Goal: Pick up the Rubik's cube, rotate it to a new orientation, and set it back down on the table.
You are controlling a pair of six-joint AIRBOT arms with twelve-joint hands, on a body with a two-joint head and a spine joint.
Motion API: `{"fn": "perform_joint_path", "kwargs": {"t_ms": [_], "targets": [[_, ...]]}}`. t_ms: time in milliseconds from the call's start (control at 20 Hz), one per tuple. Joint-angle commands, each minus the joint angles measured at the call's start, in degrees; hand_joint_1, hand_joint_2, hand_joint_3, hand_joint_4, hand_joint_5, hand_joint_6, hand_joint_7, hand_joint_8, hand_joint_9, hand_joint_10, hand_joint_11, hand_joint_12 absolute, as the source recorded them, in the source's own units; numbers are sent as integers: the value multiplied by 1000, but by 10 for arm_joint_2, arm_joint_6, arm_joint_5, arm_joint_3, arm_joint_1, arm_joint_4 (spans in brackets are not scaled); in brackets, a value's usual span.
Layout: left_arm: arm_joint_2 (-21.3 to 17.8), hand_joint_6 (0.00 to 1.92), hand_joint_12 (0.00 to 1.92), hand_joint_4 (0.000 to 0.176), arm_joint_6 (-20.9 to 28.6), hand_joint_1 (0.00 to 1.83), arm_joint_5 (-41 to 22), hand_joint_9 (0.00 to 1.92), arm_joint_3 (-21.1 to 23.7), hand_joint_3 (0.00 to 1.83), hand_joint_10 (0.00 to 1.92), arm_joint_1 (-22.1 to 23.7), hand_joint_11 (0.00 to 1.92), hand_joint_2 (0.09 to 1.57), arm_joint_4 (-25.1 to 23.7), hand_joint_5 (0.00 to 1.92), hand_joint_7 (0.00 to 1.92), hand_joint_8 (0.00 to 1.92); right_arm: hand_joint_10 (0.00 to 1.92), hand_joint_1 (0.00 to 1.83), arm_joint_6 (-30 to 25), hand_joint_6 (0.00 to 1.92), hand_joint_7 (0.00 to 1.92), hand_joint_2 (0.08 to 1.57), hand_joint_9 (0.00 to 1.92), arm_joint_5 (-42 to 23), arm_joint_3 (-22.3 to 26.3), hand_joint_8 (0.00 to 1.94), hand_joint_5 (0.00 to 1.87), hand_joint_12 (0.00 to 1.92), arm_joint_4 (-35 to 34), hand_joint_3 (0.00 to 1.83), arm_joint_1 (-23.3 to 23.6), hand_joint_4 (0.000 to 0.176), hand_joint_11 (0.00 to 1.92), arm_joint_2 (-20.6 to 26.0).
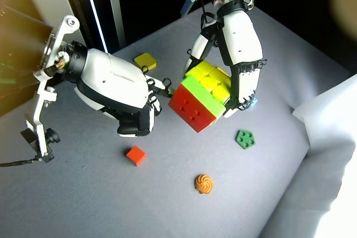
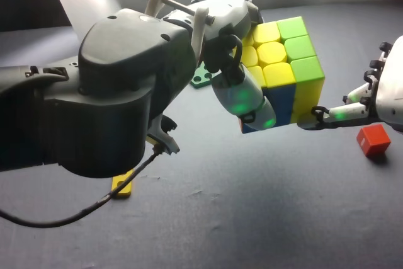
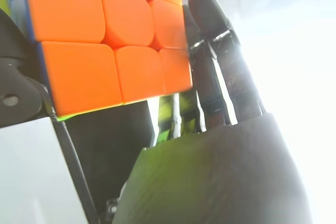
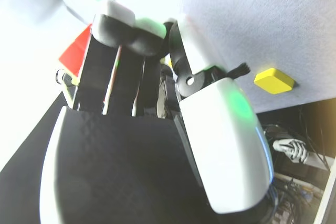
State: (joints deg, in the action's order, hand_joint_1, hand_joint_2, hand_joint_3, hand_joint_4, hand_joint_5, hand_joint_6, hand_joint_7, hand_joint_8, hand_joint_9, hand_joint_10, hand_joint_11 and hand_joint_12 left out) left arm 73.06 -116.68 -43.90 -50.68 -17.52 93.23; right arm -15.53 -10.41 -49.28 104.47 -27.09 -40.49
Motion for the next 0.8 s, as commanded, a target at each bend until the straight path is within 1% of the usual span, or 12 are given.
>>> {"fn": "perform_joint_path", "kwargs": {"t_ms": [0,50,200,300,350,400,450,500,600,650,700,750], "targets": [[1,1077,1253,0,9,1350,12,698,2,0,1468,11,497,1188,-38,895,800,1241,1921,1301,5,3,623,1397,935,37,-4,1668,47,1921,-6,0,3,55,989,-1],[1,1066,1193,0,9,1353,12,727,2,0,1416,11,513,1176,-38,917,814,1203,1921,1301,5,5,623,1396,952,37,-5,1673,53,1921,-6,0,3,46,1024,-2],[1,1081,1160,0,8,1355,14,733,2,0,1412,11,535,1172,-38,915,824,1175,1921,1302,5,10,623,1396,955,34,-4,1674,65,1921,-6,0,3,43,1033,-2],[1,1057,1173,0,8,1354,15,712,2,0,1432,10,527,1176,-39,919,820,1206,1921,1298,5,2,616,1402,954,17,-4,1683,43,1921,-6,0,7,45,1027,-2],[0,1131,1220,0,8,1350,15,714,2,0,1444,10,489,1188,-39,871,800,1232,1921,1309,5,6,644,1383,937,0,-2,1639,66,1921,3,0,11,52,996,-2],[0,1068,1230,0,8,1352,15,713,2,0,1444,10,508,1186,-39,887,802,1268,1921,1309,5,4,646,1382,985,-10,2,1640,47,1921,16,0,16,49,1033,1],[0,1059,1203,0,8,1354,15,728,2,0,1415,11,516,1177,-39,902,823,1229,1921,1307,5,6,635,1389,1000,-30,11,1659,52,1921,28,0,24,46,1051,9],[0,1029,1177,0,8,1354,15,720,2,0,1419,11,513,1177,-40,923,801,1258,1921,1301,5,10,612,1404,996,-40,15,1694,70,1921,31,0,28,52,1056,14],[0,1003,1158,0,8,1356,19,718,2,0,1424,10,508,1170,-45,948,820,1206,1921,1302,5,4,617,1401,1002,-48,31,1686,67,1921,34,0,43,66,1038,27],[-2,1003,1158,0,8,1356,22,718,2,0,1424,9,508,1170,-50,948,820,1206,1921,1302,5,4,617,1401,1002,-50,36,1686,67,1921,35,0,53,66,1038,32],[-5,916,1168,0,8,1359,33,729,2,0,1411,7,502,1163,-59,980,819,1229,1921,1308,5,0,635,1388,985,-52,38,1655,45,1921,35,0,66,61,1035,36],[-7,916,1168,0,8,1359,41,729,2,0,1411,4,502,1163,-67,980,819,1229,1921,1308,5,0,635,1388,985,-52,39,1655,45,1921,35,0,75,61,1035,38]]}}
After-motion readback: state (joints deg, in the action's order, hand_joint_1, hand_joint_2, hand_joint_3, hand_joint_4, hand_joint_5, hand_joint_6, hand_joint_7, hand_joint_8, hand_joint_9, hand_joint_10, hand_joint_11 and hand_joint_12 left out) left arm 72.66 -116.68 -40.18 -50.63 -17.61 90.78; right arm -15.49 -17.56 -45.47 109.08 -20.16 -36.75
